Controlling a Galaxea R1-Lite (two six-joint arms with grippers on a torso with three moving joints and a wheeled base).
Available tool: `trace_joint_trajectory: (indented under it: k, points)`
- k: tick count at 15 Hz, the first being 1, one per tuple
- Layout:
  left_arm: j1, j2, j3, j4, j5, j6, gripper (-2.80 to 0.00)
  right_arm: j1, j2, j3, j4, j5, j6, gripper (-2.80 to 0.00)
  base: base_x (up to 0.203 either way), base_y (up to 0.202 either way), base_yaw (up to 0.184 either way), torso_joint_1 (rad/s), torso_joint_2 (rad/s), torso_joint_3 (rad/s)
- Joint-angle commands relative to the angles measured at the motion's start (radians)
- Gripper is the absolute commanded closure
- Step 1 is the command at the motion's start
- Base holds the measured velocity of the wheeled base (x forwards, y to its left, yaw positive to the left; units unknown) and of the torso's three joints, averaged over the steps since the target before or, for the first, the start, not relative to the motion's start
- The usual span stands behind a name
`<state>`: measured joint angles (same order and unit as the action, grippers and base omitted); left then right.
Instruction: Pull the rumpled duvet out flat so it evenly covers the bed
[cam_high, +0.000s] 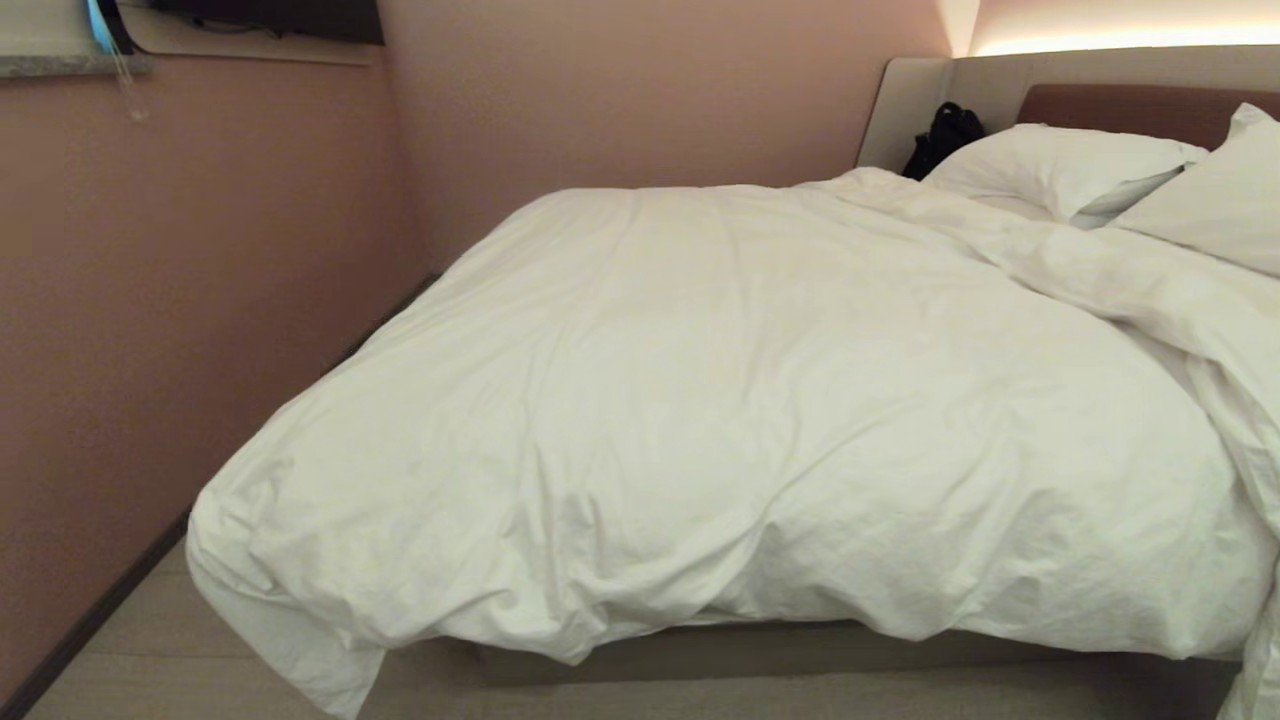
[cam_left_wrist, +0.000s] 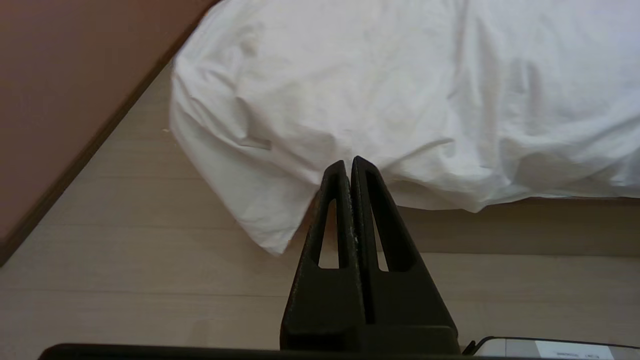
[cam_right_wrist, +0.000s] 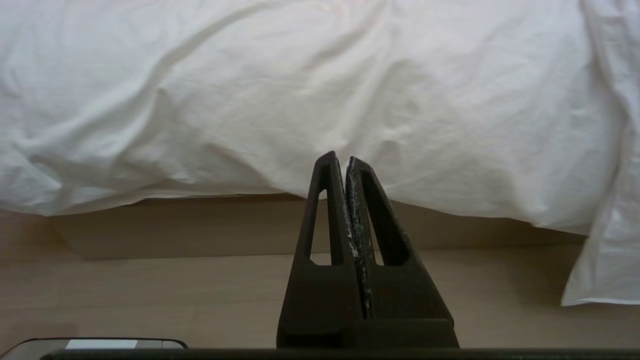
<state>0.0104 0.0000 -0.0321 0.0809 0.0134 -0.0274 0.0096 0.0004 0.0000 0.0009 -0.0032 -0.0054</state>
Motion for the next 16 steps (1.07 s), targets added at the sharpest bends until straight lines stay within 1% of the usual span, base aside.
trace_joint_trajectory:
  k: [1,16]
  points:
    - [0.0,0.0,0.0,0.0,0.0,0.0,0.0,0.001,0.0,0.0,0.001,0.0,-0.001,0.0,0.0,0.197,-0.002,0.002,0.0,0.004]
    - [0.0,0.0,0.0,0.0,0.0,0.0,0.0,0.0,0.0,0.0,-0.001,0.0,-0.001,0.0,0.0,0.197,-0.001,0.004,0.0,0.003]
